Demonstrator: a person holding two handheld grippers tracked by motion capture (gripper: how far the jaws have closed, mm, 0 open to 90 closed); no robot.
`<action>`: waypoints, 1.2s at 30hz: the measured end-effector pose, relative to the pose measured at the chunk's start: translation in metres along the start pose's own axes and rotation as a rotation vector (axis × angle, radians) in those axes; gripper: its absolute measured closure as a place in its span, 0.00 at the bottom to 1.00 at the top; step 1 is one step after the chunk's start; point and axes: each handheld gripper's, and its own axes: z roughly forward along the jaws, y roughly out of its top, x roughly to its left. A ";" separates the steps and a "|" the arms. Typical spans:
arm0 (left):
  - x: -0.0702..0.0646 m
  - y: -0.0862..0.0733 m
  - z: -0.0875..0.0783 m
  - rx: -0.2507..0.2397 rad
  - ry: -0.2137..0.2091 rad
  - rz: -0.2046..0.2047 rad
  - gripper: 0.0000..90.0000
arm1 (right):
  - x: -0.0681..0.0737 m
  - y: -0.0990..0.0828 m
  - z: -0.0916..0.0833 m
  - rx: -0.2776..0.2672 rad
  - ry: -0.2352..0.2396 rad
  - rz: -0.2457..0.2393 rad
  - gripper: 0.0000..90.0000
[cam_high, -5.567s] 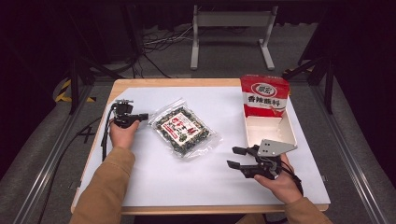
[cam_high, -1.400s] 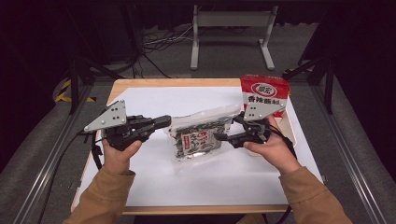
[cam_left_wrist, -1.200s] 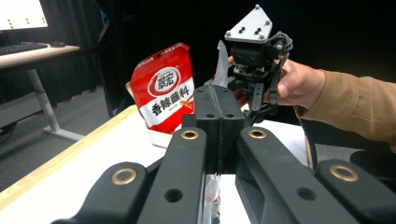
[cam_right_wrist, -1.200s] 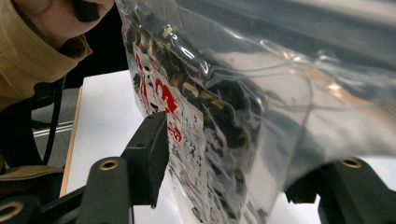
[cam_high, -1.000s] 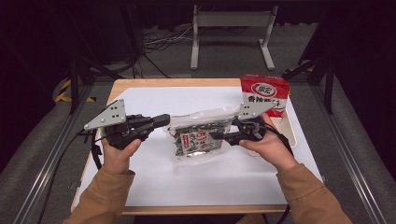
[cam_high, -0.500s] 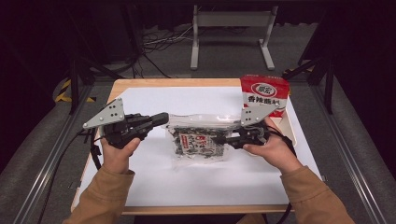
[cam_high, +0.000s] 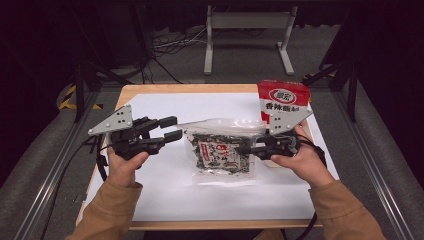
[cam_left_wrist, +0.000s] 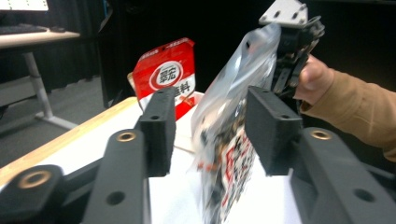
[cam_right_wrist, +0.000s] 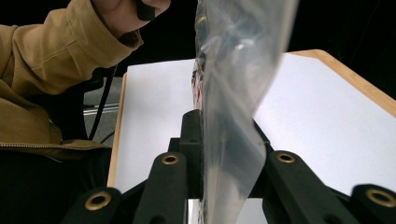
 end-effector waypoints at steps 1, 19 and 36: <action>0.001 -0.001 -0.001 0.004 0.001 -0.003 0.56 | 0.000 0.001 -0.003 -0.002 -0.005 0.000 0.84; 0.011 -0.031 -0.006 0.088 0.060 -0.048 0.49 | -0.002 0.022 -0.048 -0.071 -0.115 0.016 0.84; 0.020 -0.059 -0.006 0.144 0.130 -0.061 0.41 | -0.008 0.030 -0.084 -0.145 -0.237 0.031 0.84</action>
